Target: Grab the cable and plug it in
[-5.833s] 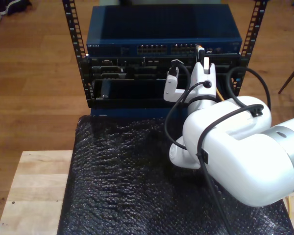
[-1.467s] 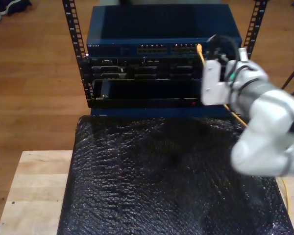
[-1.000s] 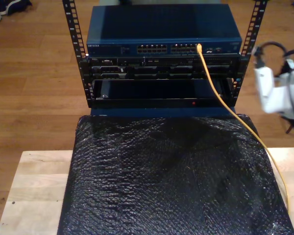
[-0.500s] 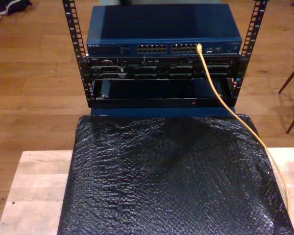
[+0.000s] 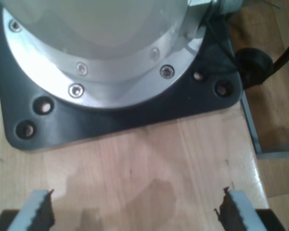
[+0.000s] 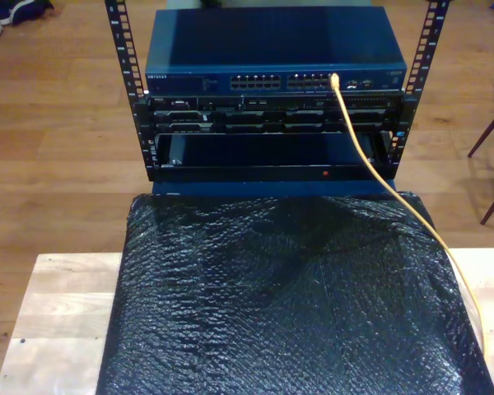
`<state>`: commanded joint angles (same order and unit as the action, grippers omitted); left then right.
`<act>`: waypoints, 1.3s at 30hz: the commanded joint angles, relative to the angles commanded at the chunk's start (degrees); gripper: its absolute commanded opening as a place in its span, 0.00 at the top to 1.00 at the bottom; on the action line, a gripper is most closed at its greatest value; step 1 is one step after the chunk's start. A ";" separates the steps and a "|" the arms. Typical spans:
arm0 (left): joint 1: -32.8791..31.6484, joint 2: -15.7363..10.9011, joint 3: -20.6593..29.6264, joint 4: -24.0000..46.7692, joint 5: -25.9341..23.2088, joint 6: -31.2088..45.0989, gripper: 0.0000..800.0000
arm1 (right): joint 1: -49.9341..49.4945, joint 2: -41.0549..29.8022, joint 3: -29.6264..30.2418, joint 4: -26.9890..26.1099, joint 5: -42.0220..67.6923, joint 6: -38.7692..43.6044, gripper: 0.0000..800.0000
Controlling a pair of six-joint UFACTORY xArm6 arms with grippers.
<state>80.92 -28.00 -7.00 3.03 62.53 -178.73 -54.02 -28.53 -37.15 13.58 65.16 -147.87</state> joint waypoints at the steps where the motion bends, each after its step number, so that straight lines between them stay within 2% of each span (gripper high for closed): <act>1: 0.00 0.00 0.00 0.00 0.00 0.00 0.00 | -0.97 -0.53 0.70 0.00 0.70 -0.97 0.00; 19: 0.00 0.00 0.00 0.00 0.00 0.00 0.00 | -17.49 -9.14 12.75 -4.66 4.31 -20.66 0.00; 27: 0.00 0.00 0.00 0.00 0.00 0.00 0.00 | -22.59 -11.78 18.20 -7.03 4.13 -24.97 0.00; 39: 0.00 0.00 0.00 0.00 0.00 0.00 0.00 | -27.43 -12.13 22.95 -8.44 3.69 -30.59 0.00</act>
<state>80.92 -28.00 -7.00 3.03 62.53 -178.73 -81.45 -40.66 -14.21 5.14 68.86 -178.46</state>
